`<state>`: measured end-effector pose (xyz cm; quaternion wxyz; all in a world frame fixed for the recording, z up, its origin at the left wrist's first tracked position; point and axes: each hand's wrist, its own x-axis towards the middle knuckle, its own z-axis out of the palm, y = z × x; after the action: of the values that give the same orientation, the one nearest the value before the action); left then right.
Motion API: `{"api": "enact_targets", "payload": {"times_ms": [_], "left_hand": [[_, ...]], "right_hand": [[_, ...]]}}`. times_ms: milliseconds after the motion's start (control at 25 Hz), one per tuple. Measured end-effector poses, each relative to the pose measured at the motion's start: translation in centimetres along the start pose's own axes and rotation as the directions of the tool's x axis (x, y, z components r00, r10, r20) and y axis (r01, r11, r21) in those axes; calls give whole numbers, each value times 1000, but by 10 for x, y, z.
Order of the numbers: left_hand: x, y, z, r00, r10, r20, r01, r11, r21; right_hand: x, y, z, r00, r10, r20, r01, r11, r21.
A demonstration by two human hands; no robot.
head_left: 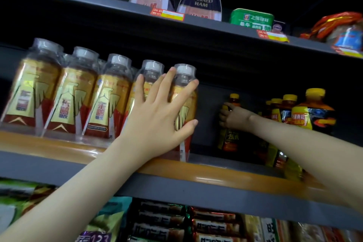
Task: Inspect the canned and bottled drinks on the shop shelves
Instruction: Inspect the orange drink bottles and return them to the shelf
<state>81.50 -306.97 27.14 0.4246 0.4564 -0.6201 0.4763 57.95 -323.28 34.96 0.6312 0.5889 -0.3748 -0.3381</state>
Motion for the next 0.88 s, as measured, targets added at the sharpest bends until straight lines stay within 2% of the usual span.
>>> {"api": "enact_targets", "payload": {"times_ms": [160,240,320,400,560,600,680,760,880], "left_hand": [[0,2,-1,1000,2,14,-2,1000,7],[0,2,-4,1000,-1,30,1,1000,15],[1,3,-6,999,-2,46,1,1000,19],[2,3,-8,999,10,48,-11,1000,20],[3,11,-20,996,87,2,-87,991,99],[4,16,-25,995,99,-15,-97,990,99],[6,36,-31,993,113,-37,-111,992,64],[9,62,-34,993,113,-36,-113,993,-10],[20,96,-35,999,48,6,-47,991,-123]], "right_hand": [[-21,1,-4,994,83,-76,-78,994,72],[-34,-2,-5,963,180,-201,-154,978,142],[-44,-6,-6,857,257,-446,-216,966,142],[-57,-8,-8,744,310,-592,-248,951,187],[-98,4,-26,594,450,-667,-314,893,322],[-108,6,-29,581,471,-663,-322,882,344],[-126,10,-31,552,501,-667,-337,865,372],[-144,13,-34,493,548,-676,-334,837,434],[-173,11,-41,406,634,-658,-321,773,547]]}}
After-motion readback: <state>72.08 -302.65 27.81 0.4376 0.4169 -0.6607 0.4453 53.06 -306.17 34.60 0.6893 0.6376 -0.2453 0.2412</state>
